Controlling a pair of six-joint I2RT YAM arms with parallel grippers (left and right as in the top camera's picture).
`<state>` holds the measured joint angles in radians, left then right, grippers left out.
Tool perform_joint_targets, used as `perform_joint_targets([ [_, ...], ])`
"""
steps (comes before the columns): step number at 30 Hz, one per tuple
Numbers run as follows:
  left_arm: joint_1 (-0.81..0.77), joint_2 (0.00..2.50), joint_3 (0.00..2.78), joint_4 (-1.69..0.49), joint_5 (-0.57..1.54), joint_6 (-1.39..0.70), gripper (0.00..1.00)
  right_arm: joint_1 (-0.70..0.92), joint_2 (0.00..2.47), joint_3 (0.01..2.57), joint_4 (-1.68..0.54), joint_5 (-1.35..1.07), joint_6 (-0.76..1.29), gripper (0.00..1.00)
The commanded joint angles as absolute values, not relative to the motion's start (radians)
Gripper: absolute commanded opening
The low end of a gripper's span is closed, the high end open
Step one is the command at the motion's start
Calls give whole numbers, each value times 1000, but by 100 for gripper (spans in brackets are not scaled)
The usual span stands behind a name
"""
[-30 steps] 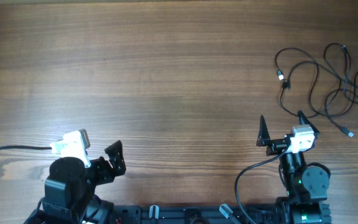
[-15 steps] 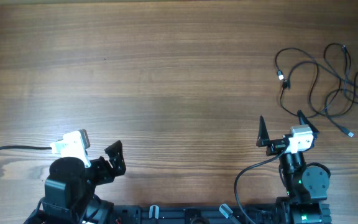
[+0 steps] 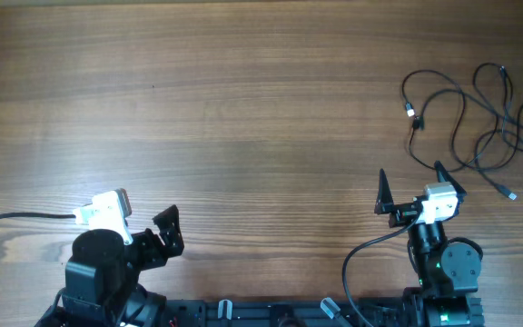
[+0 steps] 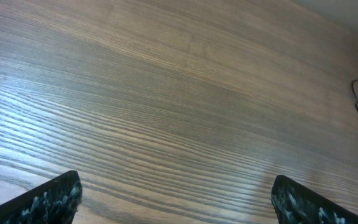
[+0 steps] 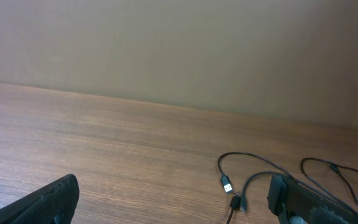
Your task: Untangle cables
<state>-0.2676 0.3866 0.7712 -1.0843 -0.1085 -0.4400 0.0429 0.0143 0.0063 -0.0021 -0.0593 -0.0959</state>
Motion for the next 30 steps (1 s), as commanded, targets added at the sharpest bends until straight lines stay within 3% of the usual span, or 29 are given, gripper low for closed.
perform_joint_targets([
  [1, -272, 379, 765, -1082, -125, -453, 100, 39, 4, 5, 1, -75, -104, 100],
  [16, -221, 376, 764, -1068, -125, -390, 100, 39, 4, 5, 1, -75, -104, 100],
  [26, 84, 170, 501, -741, -15, -287, 100, 39, 4, 5, 1, -75, -104, 100],
  [30, 143, 1, 232, -424, 47, -287, 100, 39, 4, 5, 1, -75, -104, 100],
])
